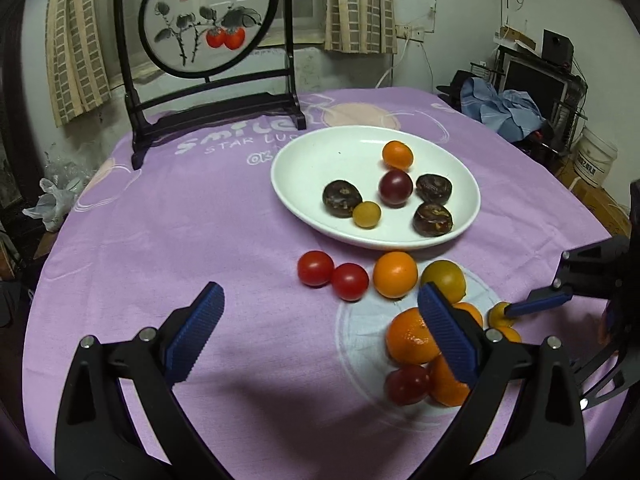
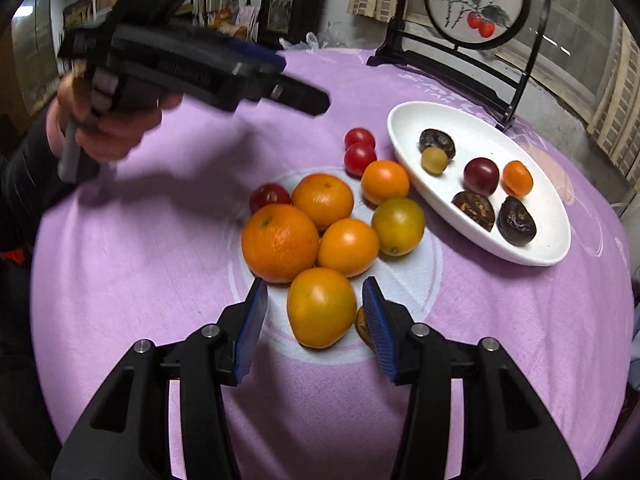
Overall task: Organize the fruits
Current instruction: 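Grasp a yellow-orange tomato with the right gripper while the left gripper grasps a tangerine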
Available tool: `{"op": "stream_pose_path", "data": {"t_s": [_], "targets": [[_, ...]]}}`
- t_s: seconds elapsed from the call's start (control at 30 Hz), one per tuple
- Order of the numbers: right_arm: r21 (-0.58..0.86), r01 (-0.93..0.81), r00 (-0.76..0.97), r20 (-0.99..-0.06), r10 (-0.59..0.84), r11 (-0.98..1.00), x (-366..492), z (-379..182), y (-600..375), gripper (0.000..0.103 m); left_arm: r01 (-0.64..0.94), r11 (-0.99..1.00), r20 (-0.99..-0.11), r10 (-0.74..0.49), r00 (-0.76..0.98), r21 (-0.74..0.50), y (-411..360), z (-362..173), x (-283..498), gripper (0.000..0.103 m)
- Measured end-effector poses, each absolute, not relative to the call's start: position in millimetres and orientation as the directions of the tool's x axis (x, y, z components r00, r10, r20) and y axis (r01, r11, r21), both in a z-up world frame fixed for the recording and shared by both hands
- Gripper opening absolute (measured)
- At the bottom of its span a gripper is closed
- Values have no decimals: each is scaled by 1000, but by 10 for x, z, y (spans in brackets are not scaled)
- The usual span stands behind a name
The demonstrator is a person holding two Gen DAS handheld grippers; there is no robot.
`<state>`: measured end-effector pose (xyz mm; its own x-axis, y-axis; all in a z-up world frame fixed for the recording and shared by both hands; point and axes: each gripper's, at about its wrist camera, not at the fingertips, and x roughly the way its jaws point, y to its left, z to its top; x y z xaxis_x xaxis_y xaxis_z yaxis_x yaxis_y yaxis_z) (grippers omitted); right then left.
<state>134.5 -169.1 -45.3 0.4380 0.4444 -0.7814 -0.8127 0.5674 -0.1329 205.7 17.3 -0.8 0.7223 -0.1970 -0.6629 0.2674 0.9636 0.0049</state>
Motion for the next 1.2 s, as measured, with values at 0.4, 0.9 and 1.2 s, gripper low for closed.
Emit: {"op": "stream_pose_path", "data": {"t_s": [0.4, 0.9, 1.2], "targets": [[41, -718, 494, -674, 550, 694, 1521, -124, -2143, 36, 206, 979, -657, -162, 736, -11, 310, 7, 2040, 99], [256, -597, 464, -662, 588, 760, 1774, -125, -2400, 37, 620, 771, -709, -358, 607, 142, -532, -310, 1408, 68], [255, -583, 462, -677, 573, 771, 1788, -152, -2391, 37, 631, 752, -741, -311, 594, 190, -627, -440, 1403, 56]]}}
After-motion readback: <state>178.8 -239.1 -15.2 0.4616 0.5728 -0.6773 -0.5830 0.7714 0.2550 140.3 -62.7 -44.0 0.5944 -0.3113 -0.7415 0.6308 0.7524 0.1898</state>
